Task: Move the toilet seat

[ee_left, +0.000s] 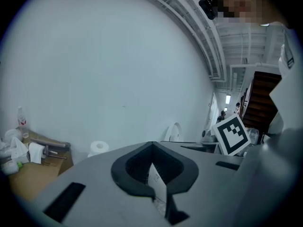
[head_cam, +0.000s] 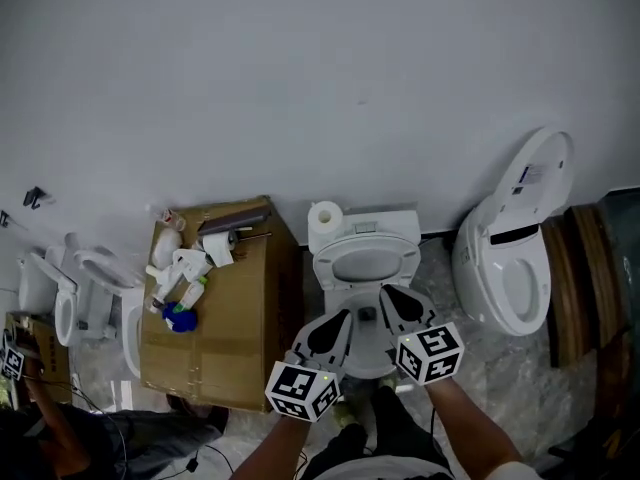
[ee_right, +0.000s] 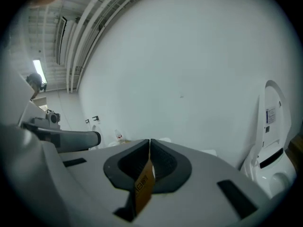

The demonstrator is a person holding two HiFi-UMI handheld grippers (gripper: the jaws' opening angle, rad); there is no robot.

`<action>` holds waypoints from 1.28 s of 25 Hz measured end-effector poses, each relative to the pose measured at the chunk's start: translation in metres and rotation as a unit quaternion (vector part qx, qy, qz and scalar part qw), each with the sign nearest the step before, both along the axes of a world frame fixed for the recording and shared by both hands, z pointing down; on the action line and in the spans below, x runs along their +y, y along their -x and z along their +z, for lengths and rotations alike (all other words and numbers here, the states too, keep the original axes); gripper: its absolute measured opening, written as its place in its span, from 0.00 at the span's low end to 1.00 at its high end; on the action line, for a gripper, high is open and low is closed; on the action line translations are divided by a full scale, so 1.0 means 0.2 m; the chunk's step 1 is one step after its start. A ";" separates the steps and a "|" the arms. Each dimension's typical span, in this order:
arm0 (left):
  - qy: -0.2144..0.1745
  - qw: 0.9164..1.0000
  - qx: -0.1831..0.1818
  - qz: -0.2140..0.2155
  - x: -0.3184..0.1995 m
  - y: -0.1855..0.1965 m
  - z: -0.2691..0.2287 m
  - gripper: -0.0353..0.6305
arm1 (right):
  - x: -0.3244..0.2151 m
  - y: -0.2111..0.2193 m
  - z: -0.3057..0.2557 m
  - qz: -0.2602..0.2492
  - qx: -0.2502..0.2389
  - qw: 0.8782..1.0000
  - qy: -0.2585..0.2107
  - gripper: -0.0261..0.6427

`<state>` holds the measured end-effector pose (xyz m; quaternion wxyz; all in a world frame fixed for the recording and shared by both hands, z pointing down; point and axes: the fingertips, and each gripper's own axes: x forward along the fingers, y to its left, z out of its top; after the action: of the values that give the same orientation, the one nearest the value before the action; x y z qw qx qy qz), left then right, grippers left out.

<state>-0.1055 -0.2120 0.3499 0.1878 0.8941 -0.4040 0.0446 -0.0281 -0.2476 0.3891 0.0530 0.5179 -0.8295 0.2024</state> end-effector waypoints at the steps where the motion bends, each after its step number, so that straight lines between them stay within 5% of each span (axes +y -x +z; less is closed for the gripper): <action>1: -0.004 1.000 0.002 0.002 0.03 0.01 -0.04 0.06 | 0.04 0.02 -0.06 0.002 -0.001 1.000 -0.006 0.07; 23: -0.104 0.993 0.046 0.037 0.49 0.13 -0.82 0.06 | 0.62 0.18 -0.93 0.038 0.027 0.989 -0.141 0.06; 32: -0.130 0.990 0.048 0.039 0.54 0.15 -0.91 0.06 | 0.68 0.21 -0.99 0.036 0.048 0.987 -0.151 0.06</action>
<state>-0.1354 -0.1032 0.1681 0.0875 0.9269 -0.3622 -0.0435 -0.0702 -0.1114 0.1910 0.0067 0.5589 -0.8276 0.0516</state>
